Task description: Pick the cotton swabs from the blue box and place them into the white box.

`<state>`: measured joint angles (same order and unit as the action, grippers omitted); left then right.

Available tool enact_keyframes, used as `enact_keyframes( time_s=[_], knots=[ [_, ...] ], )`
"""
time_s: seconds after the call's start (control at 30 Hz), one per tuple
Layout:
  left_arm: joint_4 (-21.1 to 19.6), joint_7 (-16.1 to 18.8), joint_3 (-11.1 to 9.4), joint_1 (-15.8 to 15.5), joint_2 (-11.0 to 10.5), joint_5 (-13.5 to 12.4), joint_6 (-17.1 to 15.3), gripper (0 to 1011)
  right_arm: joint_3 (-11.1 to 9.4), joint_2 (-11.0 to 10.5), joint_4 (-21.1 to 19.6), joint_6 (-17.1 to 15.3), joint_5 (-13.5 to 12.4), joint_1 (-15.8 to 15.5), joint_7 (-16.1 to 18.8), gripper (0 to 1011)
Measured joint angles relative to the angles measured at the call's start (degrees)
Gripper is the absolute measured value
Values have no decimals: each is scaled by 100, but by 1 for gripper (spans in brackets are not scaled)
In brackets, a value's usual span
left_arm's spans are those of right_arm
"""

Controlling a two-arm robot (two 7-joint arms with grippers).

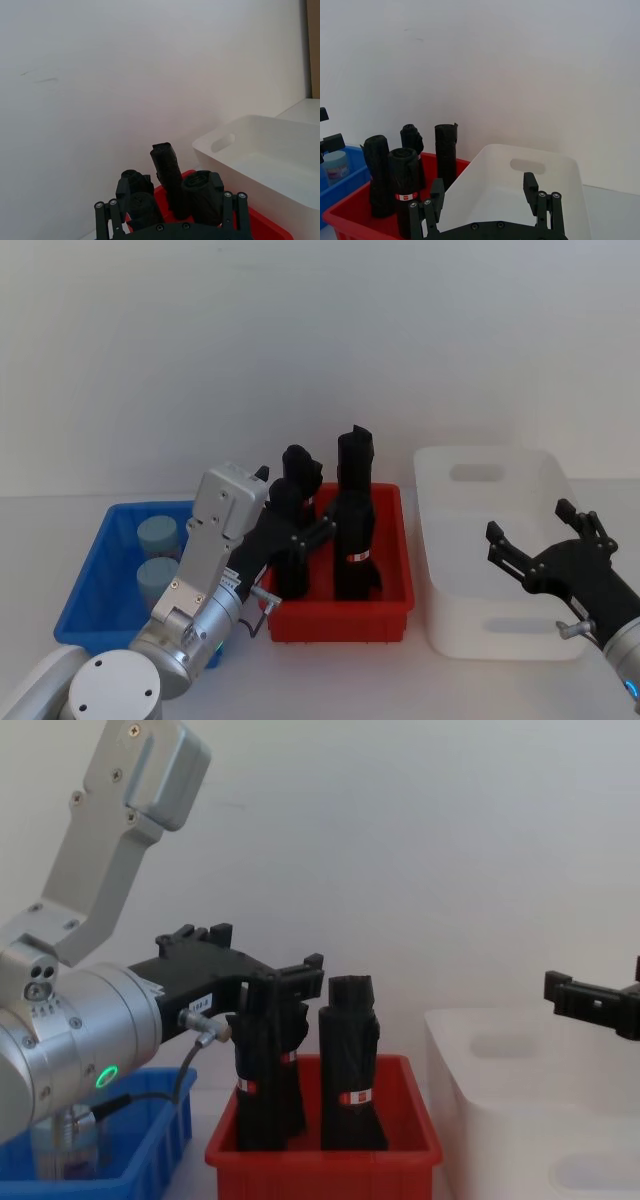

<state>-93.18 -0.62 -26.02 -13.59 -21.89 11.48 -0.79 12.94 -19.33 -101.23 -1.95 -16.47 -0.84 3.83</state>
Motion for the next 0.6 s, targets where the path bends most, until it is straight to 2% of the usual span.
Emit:
enact_keyframes(
  time_s=[0.6],
  knots=[
    [0,0,0,0,0,0,0,1000,0,0,0,0,0,0,0,1001]
  ],
)
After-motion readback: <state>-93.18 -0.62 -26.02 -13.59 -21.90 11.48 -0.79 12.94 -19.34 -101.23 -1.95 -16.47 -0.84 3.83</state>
